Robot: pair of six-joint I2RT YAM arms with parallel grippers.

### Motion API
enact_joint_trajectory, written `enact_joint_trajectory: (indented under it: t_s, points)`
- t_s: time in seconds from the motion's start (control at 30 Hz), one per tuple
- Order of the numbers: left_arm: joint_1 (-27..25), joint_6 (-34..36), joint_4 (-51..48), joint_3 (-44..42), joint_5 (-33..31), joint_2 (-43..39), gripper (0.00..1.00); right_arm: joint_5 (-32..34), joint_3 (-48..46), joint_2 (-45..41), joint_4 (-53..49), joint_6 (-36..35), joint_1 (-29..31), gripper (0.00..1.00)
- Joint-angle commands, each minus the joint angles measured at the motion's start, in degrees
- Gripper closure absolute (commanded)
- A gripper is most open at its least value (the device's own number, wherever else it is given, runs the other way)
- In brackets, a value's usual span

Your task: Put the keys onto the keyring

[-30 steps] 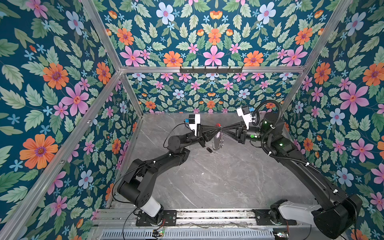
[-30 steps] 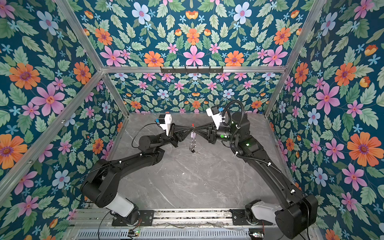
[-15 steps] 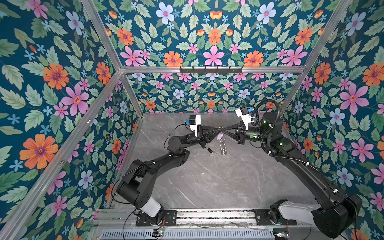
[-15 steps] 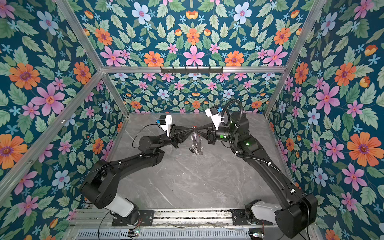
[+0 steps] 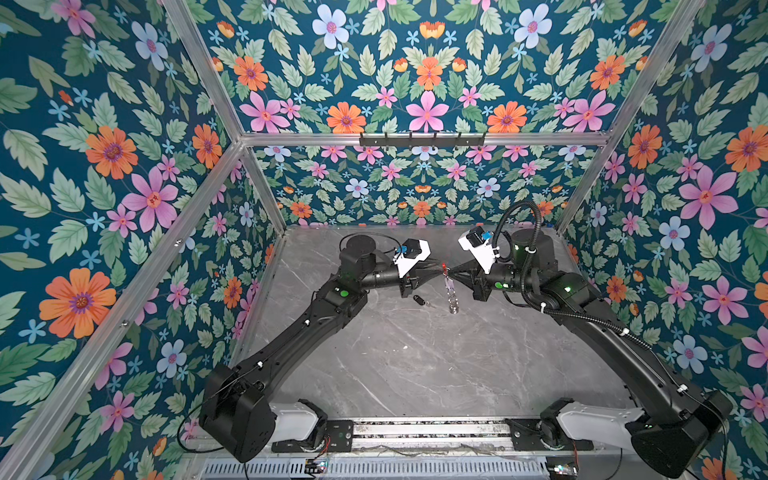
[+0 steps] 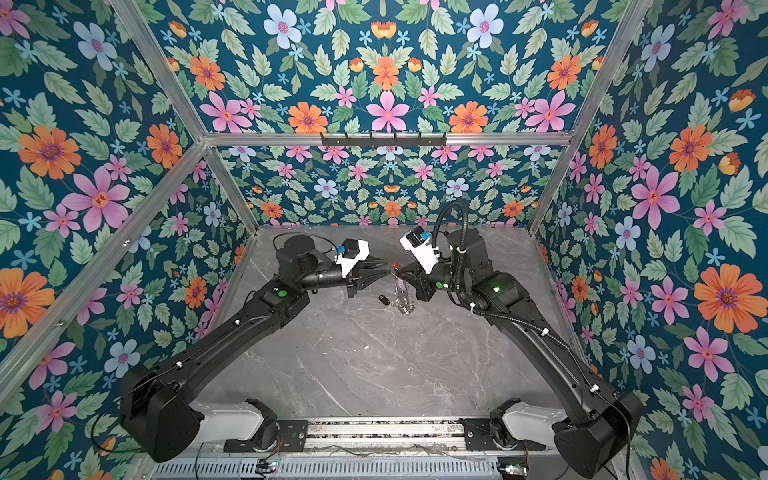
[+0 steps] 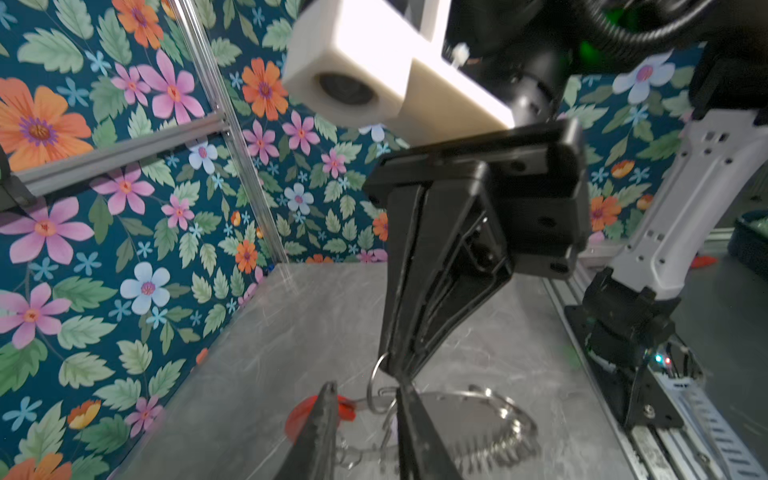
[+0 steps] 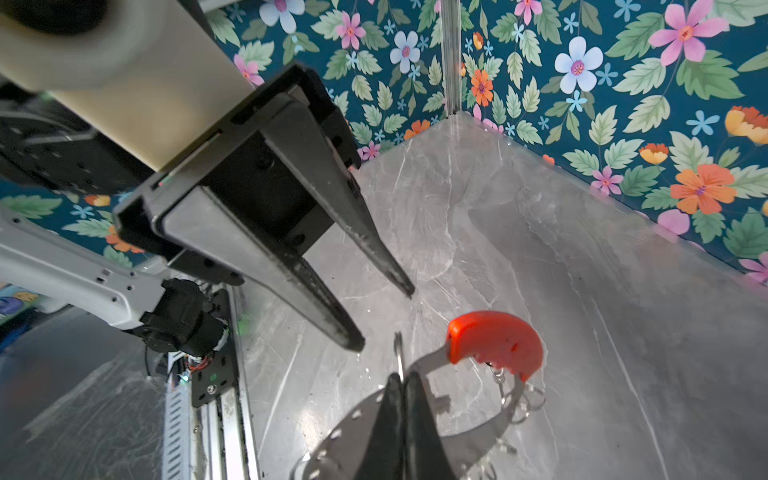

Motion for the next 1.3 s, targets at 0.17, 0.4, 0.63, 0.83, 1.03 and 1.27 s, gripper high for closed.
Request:
enact_joint_trajectory:
  t_s: [0.17,0.4,0.63,0.83,1.03,1.27]
  points:
    - [-1.1,5.6,-6.1,1.8,3.3,2.0,0.77,1.7,0.5,-0.2,-1.6,-4.7,1.9,1.0]
    - [-1.3,4.9,-4.6,1.9,3.6,2.3,0.88,1.1,0.8,-0.2,-2.1,-5.2,2.2,1.0]
    - [-1.2,2.8,-2.0,0.7,5.4,2.0,1.0,3.7,-0.5,-1.0,1.8,0.9,1.8,0.87]
    - [-0.9,-8.4,16.1,-6.2,6.0,0.7,1.0,-5.9,-3.1,-2.7,7.0,10.0,-4.8,0.67]
    - [-0.9,-24.5,39.5,-11.0,6.0,2.5,1.0,-11.8,-6.1,-3.4,11.9,13.1,-5.3,0.65]
    - [-0.8,-35.1,57.1,-13.5,2.6,4.9,1.0,-18.1,-9.1,-3.2,21.5,19.7,-5.3,0.68]
